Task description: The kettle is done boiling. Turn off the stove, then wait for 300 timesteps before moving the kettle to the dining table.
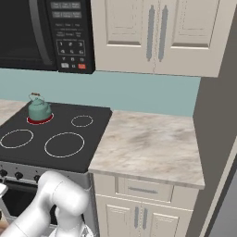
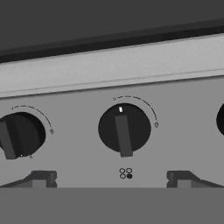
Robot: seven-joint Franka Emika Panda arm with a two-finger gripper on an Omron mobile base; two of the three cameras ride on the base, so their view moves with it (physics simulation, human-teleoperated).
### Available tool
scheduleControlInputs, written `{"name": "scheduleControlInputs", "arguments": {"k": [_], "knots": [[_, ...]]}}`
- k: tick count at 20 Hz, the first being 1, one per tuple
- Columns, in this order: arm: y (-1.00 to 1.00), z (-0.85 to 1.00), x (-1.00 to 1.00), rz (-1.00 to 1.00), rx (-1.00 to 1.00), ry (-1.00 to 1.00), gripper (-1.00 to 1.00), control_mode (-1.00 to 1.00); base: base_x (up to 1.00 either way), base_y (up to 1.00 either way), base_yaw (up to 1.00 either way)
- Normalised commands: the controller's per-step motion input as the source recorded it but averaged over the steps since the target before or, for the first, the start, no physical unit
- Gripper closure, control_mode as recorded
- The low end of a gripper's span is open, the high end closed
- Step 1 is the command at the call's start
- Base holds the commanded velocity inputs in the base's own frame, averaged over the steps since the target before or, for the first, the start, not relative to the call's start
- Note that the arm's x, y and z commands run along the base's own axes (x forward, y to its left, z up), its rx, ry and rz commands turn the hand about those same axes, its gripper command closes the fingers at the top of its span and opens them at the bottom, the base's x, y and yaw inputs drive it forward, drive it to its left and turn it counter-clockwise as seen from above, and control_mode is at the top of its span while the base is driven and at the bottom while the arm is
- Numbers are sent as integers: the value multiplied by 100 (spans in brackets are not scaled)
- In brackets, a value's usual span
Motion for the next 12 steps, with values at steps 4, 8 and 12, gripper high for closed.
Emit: {"name": "scheduleControlInputs", "arguments": {"k": [4, 8, 12], "knots": [[0, -15, 9, 2, 0, 0, -100, -100, 0, 0, 0], [9, -17, 18, 1, 0, 0, -100, -100, 0, 0, 0], [12, -16, 17, 2, 0, 0, -100, -100, 0, 0, 0]]}}
